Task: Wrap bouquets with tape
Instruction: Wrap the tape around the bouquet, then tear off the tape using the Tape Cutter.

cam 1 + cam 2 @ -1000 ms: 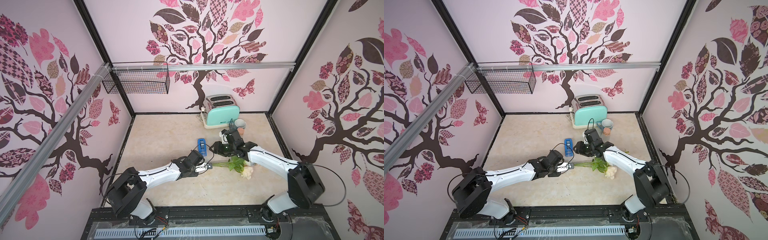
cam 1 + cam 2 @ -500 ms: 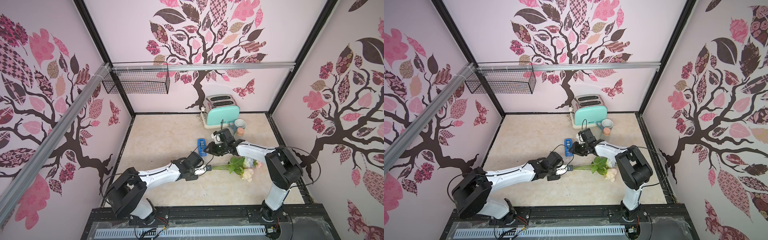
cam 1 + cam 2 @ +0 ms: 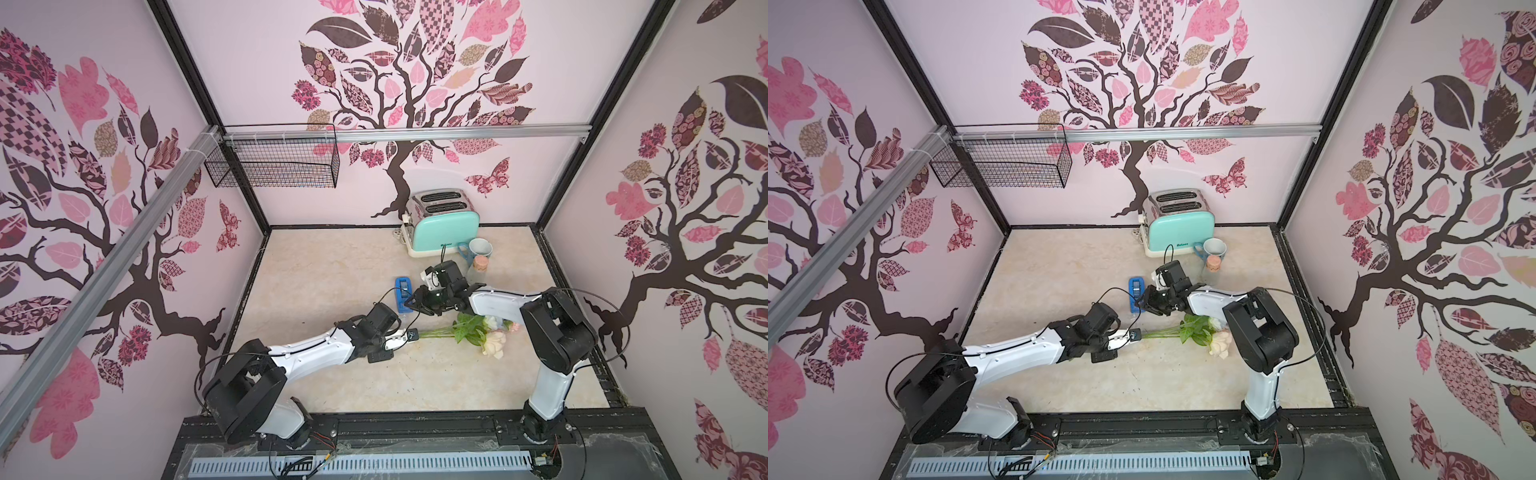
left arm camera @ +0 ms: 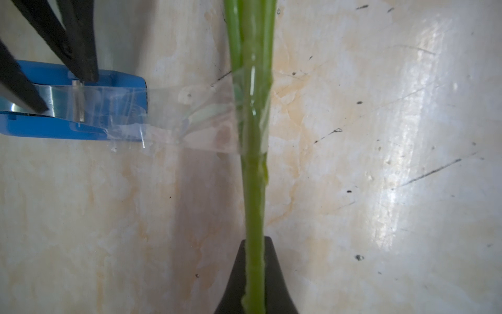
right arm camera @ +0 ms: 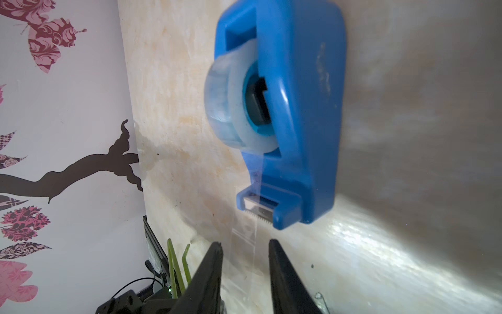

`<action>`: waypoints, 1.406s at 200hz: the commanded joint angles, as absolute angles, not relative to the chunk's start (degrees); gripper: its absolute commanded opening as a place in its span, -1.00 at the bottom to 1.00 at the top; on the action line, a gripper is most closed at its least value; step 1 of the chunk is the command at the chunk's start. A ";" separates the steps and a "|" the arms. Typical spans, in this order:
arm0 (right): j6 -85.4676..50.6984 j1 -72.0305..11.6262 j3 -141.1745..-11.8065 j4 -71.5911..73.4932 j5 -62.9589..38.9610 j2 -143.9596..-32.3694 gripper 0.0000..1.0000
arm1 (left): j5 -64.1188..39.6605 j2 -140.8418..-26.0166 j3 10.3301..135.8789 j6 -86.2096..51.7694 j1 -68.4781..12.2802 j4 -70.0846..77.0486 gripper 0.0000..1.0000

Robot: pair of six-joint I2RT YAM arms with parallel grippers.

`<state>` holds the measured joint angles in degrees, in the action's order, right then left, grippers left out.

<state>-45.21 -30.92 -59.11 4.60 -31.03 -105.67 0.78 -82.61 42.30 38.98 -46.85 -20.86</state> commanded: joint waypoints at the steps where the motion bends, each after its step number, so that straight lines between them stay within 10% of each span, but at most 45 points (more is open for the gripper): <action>1: -46.67 -30.67 -58.46 5.82 -31.90 -107.46 -0.38 | -4.69 -83.12 41.22 39.96 -47.29 -21.36 -1.00; 78: -49.77 -30.94 -57.99 9.70 -33.16 -108.85 -0.45 | -4.89 -85.25 42.10 40.12 -47.29 -21.47 -1.00; 156: -51.77 -31.46 -56.38 12.85 -32.52 -111.60 -1.00 | -4.70 -86.19 42.37 39.90 -47.31 -21.27 -1.00; 281: -49.32 -33.22 -55.38 9.06 -23.45 -116.66 -1.00 | -5.09 -86.26 42.63 39.89 -47.28 -21.76 -1.00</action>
<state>-49.50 -33.74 -57.39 11.66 -28.75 -113.14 -1.04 -86.11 42.30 39.03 -46.57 -20.88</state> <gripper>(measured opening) 0.044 0.067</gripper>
